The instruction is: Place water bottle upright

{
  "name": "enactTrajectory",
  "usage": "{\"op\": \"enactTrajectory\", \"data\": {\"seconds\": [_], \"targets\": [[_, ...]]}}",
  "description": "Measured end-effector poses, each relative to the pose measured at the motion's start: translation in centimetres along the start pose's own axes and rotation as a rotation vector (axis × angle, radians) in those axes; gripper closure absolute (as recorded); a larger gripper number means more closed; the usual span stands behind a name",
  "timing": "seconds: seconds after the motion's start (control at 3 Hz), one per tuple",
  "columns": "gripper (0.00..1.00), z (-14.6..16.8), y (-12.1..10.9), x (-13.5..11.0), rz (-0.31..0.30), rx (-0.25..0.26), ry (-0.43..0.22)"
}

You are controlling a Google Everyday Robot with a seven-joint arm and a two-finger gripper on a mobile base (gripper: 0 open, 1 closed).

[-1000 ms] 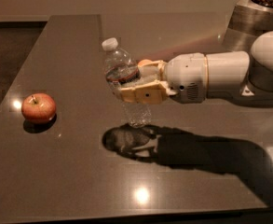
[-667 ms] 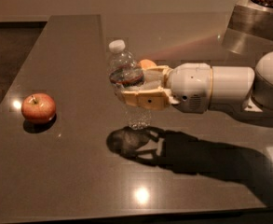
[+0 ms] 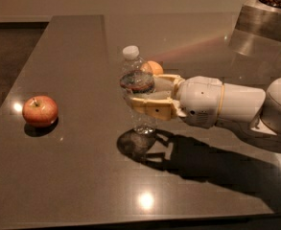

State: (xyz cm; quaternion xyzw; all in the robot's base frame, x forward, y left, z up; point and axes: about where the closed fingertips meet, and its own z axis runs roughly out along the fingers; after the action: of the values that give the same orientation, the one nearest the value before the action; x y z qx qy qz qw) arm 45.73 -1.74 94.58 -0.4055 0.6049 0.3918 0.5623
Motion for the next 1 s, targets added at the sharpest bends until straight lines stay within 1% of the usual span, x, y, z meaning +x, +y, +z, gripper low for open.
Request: {"op": "enactTrajectory", "data": {"seconds": [0.67,1.0], "targets": [[1.0,-0.57,-0.91,1.24,0.029,0.061,-0.067],[1.0,-0.77,-1.26,1.55,0.036,0.072,-0.098]]}}
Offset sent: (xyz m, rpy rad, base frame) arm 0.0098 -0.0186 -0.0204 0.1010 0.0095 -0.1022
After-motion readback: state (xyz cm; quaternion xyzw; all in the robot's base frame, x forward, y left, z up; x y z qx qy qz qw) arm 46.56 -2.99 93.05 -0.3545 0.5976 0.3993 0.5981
